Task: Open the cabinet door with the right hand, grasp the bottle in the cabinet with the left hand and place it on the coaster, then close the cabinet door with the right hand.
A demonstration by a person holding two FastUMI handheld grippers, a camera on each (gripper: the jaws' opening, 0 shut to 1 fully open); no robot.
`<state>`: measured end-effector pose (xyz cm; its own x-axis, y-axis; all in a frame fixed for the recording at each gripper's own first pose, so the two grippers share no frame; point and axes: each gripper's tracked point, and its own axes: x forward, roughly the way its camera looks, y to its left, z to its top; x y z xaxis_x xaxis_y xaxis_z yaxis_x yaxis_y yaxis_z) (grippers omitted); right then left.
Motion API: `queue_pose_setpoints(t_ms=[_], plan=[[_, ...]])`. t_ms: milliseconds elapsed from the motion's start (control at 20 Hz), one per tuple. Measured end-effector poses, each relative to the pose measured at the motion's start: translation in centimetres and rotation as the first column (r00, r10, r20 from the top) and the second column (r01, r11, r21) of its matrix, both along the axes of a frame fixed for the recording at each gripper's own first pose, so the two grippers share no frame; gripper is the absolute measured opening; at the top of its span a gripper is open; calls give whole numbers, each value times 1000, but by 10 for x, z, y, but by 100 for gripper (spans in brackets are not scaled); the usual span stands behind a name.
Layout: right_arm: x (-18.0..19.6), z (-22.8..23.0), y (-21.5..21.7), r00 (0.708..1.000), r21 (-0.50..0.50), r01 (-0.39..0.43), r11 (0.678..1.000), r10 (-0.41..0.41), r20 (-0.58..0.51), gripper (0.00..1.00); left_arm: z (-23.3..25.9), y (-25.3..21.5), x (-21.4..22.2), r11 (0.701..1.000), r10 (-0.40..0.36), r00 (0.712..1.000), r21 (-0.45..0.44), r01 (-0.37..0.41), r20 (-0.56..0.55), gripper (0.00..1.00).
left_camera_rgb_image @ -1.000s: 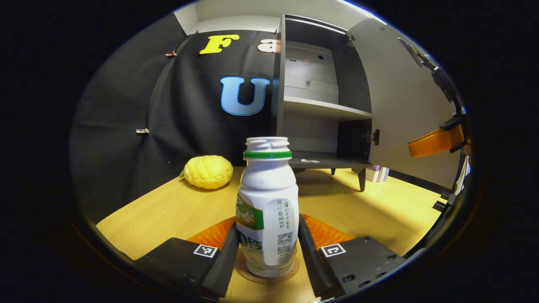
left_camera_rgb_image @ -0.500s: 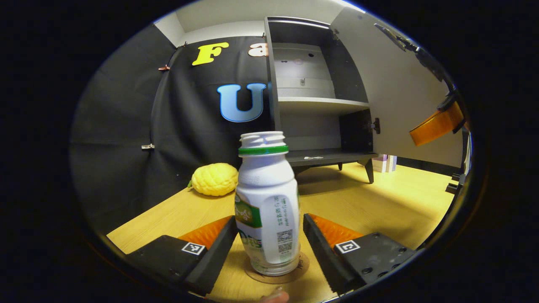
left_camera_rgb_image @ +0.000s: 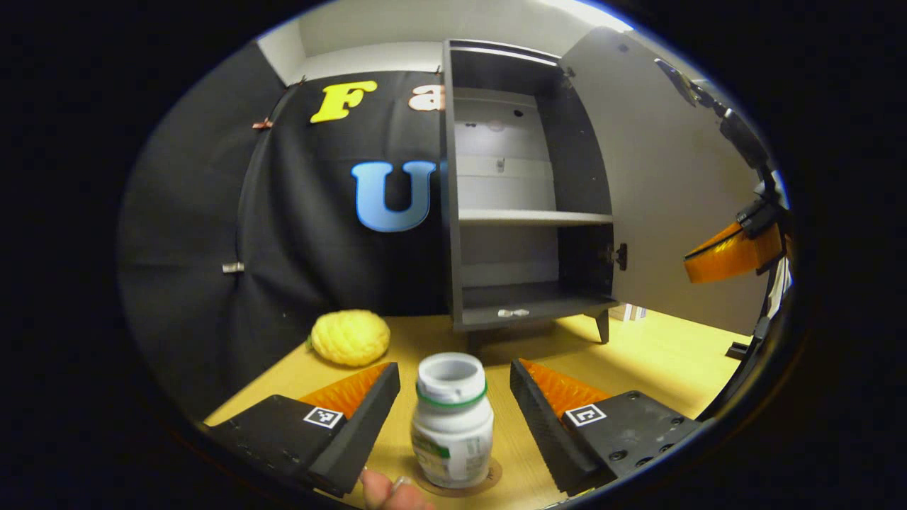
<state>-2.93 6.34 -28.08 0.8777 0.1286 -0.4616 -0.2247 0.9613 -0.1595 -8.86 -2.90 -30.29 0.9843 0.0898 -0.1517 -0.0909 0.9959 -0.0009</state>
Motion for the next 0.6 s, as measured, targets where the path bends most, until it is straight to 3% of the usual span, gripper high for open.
queue_pose_setpoints(t_ms=[200,250,400,450,500,550,600], plan=[[8,83,3,993,73,13,997,-22,113,9,92,-7,11,996,-94,994,5,94,63,98],[11,100,6,990,84,7,996,-19,138,20,113,-9,10,993,-114,991,-11,115,77,97],[0,151,8,979,118,6,993,-30,202,35,161,-21,6,981,-178,980,-61,184,84,97],[-4,167,11,977,146,-5,989,-26,213,46,175,-21,2,979,-191,978,-58,196,84,97],[-14,177,16,976,181,-29,983,-11,217,46,189,-20,0,977,-201,976,-53,206,88,97],[-25,189,23,977,219,-58,974,11,213,52,200,-20,0,975,-213,972,-46,218,94,97],[-35,199,28,978,248,-79,965,27,208,63,211,-18,-1,973,-226,969,-35,230,96,97]])
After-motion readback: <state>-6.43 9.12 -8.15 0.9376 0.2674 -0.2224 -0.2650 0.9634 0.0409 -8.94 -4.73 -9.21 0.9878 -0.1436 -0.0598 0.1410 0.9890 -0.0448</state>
